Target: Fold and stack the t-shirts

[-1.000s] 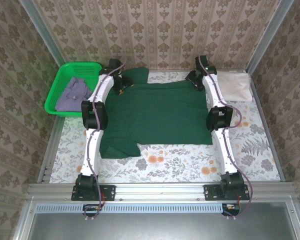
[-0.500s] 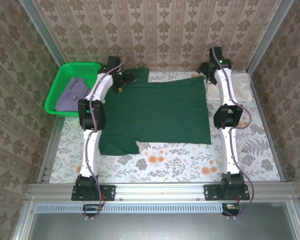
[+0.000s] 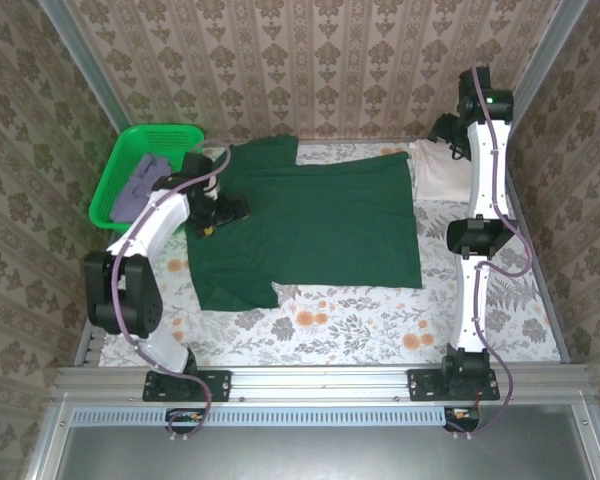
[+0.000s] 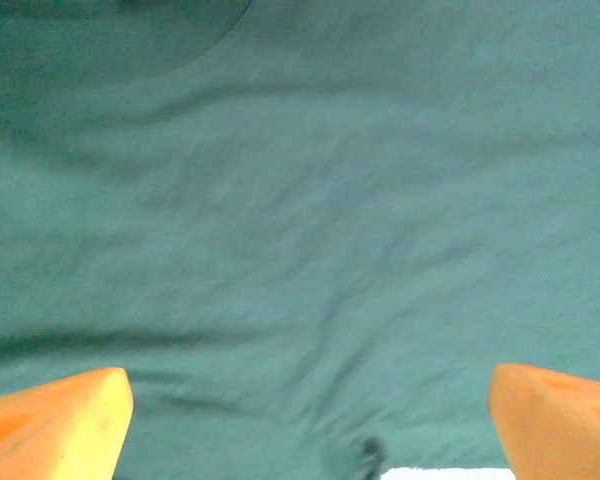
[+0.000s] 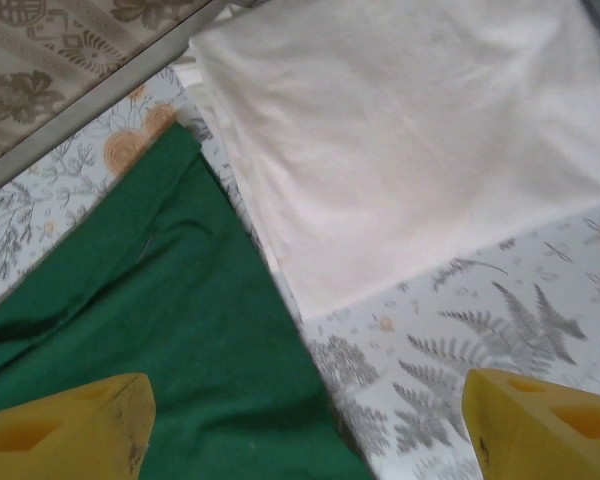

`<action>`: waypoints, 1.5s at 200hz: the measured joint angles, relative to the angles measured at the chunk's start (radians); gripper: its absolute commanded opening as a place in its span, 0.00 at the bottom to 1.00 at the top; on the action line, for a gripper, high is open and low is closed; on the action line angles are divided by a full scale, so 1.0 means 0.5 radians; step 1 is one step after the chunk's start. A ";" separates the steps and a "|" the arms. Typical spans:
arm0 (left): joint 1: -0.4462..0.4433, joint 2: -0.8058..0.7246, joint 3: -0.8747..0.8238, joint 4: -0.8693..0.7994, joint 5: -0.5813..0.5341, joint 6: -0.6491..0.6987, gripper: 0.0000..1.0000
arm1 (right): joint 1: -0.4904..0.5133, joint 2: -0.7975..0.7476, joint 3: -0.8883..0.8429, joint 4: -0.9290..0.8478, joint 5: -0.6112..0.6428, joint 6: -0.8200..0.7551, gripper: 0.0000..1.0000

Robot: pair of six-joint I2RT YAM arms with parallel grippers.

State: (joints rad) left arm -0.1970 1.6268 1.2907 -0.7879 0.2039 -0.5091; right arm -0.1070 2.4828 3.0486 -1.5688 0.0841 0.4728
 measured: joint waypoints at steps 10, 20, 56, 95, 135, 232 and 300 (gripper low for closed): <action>0.022 -0.063 -0.104 -0.049 -0.009 0.033 0.87 | 0.000 -0.179 -0.186 -0.014 0.037 -0.008 0.83; 0.031 -0.136 -0.207 -0.090 -0.021 0.044 0.85 | -0.003 -0.400 -0.435 -0.014 0.067 -0.014 0.83; 0.031 -0.269 -0.333 -0.274 -0.092 0.024 0.78 | -0.019 -1.592 -2.023 0.199 0.083 0.003 0.79; 0.047 -0.365 -0.521 -0.392 -0.155 -0.170 0.73 | -0.004 -2.297 -3.584 0.674 -0.331 0.127 0.64; 0.060 -0.298 -0.592 -0.581 -0.156 -0.454 0.67 | 0.180 -2.061 -4.157 1.096 -0.480 0.198 0.59; -0.058 0.004 -0.489 -0.563 -0.179 -1.075 0.61 | 0.302 -2.113 -4.456 1.461 -0.484 0.259 0.56; -0.041 0.130 -0.481 -0.426 -0.208 -1.201 0.55 | 0.302 -2.114 -4.463 1.518 -0.484 0.261 0.55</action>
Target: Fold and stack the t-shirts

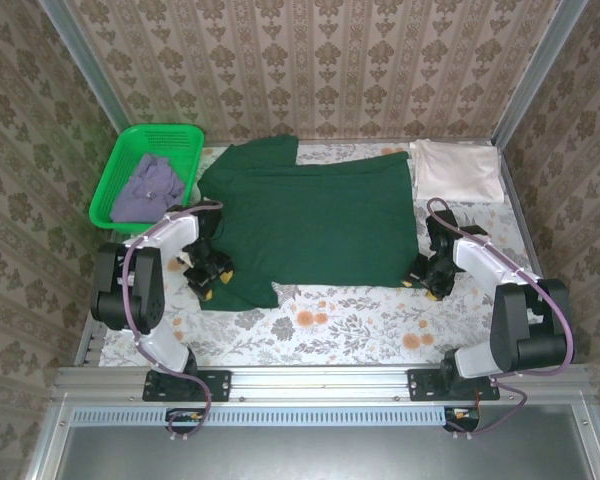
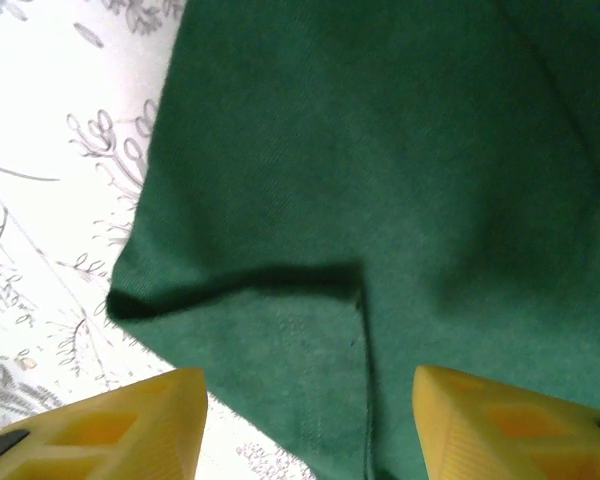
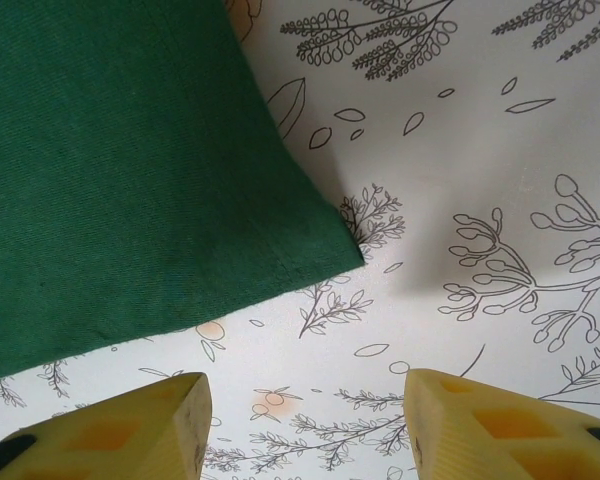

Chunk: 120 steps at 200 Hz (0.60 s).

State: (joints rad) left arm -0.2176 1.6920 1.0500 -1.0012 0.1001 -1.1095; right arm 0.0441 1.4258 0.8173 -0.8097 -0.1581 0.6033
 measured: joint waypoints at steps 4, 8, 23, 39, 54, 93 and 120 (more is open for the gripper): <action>0.001 0.008 0.000 0.006 0.000 -0.002 0.55 | 0.000 0.000 -0.002 0.000 0.000 0.000 0.55; 0.001 0.015 0.000 0.012 -0.001 -0.008 0.54 | 0.000 0.000 -0.003 0.000 0.000 0.000 0.55; 0.001 0.030 0.000 0.021 -0.018 -0.018 0.54 | 0.000 0.000 -0.003 0.001 0.000 0.000 0.55; 0.001 0.030 0.000 0.021 -0.038 -0.028 0.52 | 0.000 0.000 -0.005 0.001 0.000 0.000 0.55; 0.003 0.030 -0.001 0.022 -0.053 -0.035 0.50 | 0.000 0.000 -0.011 0.001 0.000 0.000 0.55; 0.018 0.033 -0.021 0.066 -0.074 -0.037 0.49 | 0.000 0.000 -0.018 0.001 0.000 0.000 0.55; 0.024 0.060 -0.047 0.109 -0.074 -0.037 0.49 | 0.000 -0.001 -0.018 0.001 0.000 0.000 0.55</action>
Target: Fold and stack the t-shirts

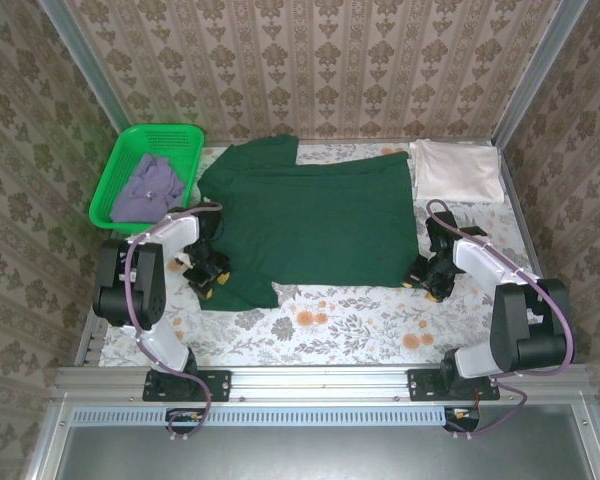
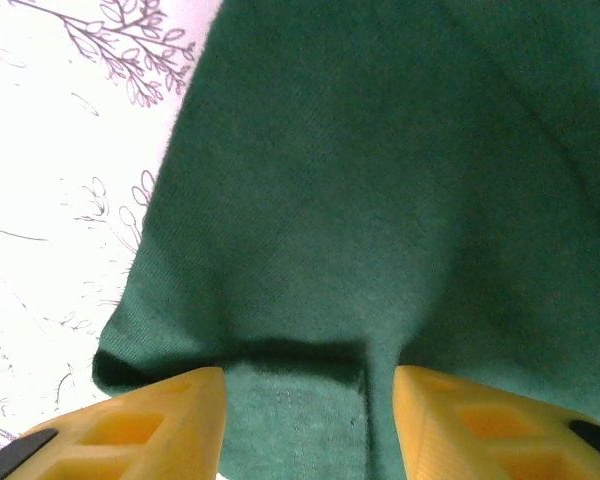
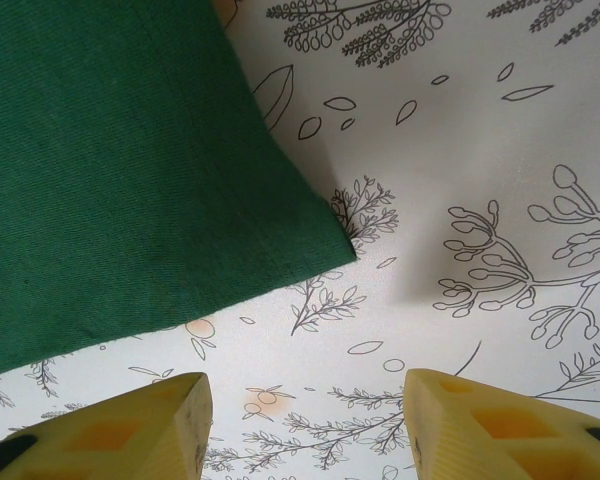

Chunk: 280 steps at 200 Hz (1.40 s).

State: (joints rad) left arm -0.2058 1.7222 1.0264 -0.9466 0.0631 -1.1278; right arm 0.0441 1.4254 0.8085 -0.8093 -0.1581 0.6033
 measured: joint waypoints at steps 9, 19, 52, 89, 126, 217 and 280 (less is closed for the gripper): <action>0.000 0.005 -0.007 0.012 0.000 0.000 0.47 | 0.000 0.000 0.000 0.001 0.000 0.000 0.55; 0.000 0.005 -0.011 0.021 0.000 0.002 0.44 | 0.000 0.000 0.000 0.001 -0.001 0.000 0.55; 0.000 0.006 -0.013 0.044 0.001 0.004 0.39 | 0.000 0.000 0.000 0.002 -0.001 0.000 0.54; 0.000 0.006 -0.037 0.066 0.001 0.005 0.31 | 0.000 0.000 0.000 0.002 0.001 0.005 0.54; -0.001 0.006 -0.037 0.071 0.001 0.012 0.26 | -0.001 0.000 -0.001 0.005 0.001 0.008 0.54; -0.047 -0.075 -0.056 0.011 -0.023 0.073 0.23 | -0.143 -0.117 -0.042 0.021 0.037 0.067 0.54; -0.061 -0.180 -0.102 -0.011 -0.024 0.133 0.12 | -0.264 -0.130 -0.118 0.110 0.037 0.121 0.51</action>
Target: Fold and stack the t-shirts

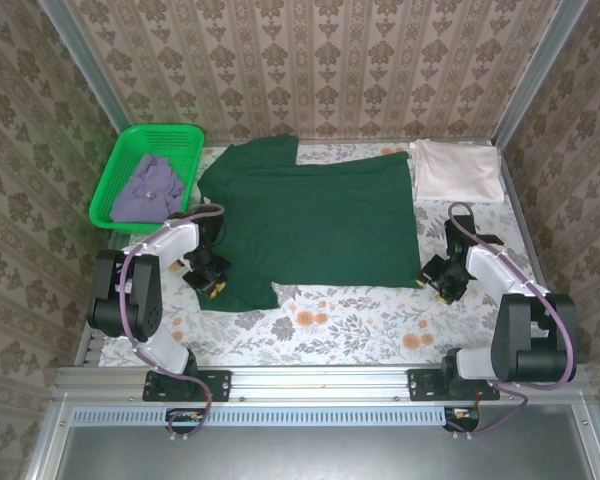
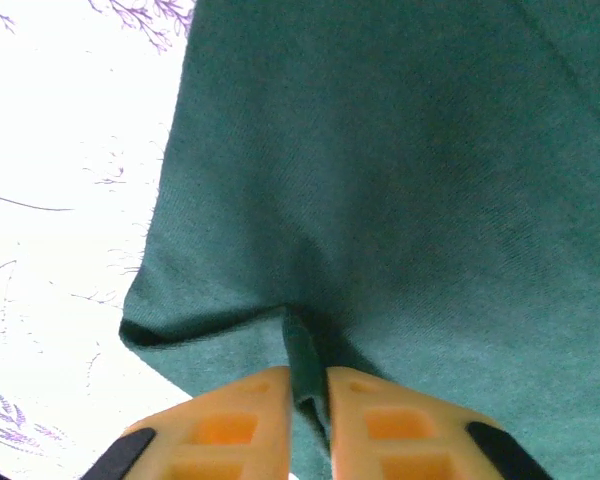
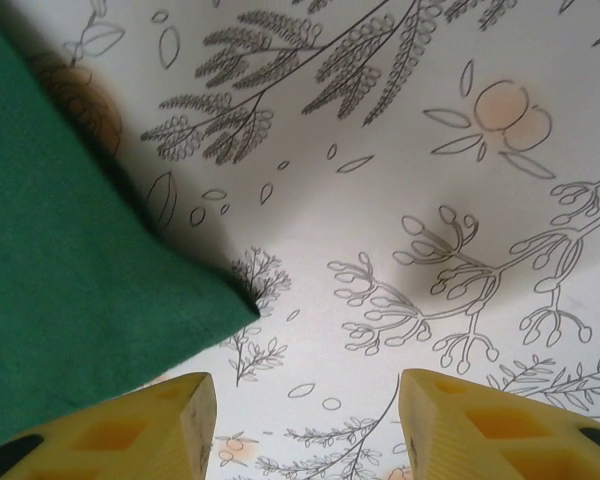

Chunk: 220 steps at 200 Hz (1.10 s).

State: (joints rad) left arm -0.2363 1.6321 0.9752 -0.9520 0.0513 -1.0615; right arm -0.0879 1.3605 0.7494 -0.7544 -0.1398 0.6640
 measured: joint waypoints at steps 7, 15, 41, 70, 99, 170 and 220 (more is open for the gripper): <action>0.000 0.000 -0.001 0.002 0.000 0.004 0.10 | -0.011 0.010 -0.002 0.024 -0.001 0.006 0.49; 0.000 0.000 -0.001 0.005 0.002 0.014 0.09 | -0.018 0.020 -0.007 0.051 -0.005 0.016 0.46; 0.000 0.000 -0.001 0.020 0.002 0.023 0.04 | -0.025 0.102 -0.021 0.170 -0.050 0.055 0.42; -0.008 0.001 -0.001 0.037 0.008 0.037 0.00 | -0.025 0.193 -0.049 0.279 -0.137 0.087 0.41; -0.034 0.001 -0.002 0.045 0.008 0.038 0.00 | -0.028 0.216 -0.050 0.292 -0.163 0.089 0.40; -0.140 -0.086 -0.082 0.023 -0.008 0.045 0.00 | -0.028 0.216 -0.050 0.290 -0.164 0.088 0.35; -0.142 -0.212 -0.214 -0.003 -0.032 0.053 0.00 | 0.007 0.215 -0.050 0.292 -0.150 0.095 0.35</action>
State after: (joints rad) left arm -0.3073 1.5261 0.8684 -0.9535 0.0353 -1.0351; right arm -0.0845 1.4681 0.7242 -0.6083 -0.2150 0.7113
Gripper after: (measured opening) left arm 0.039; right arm 0.354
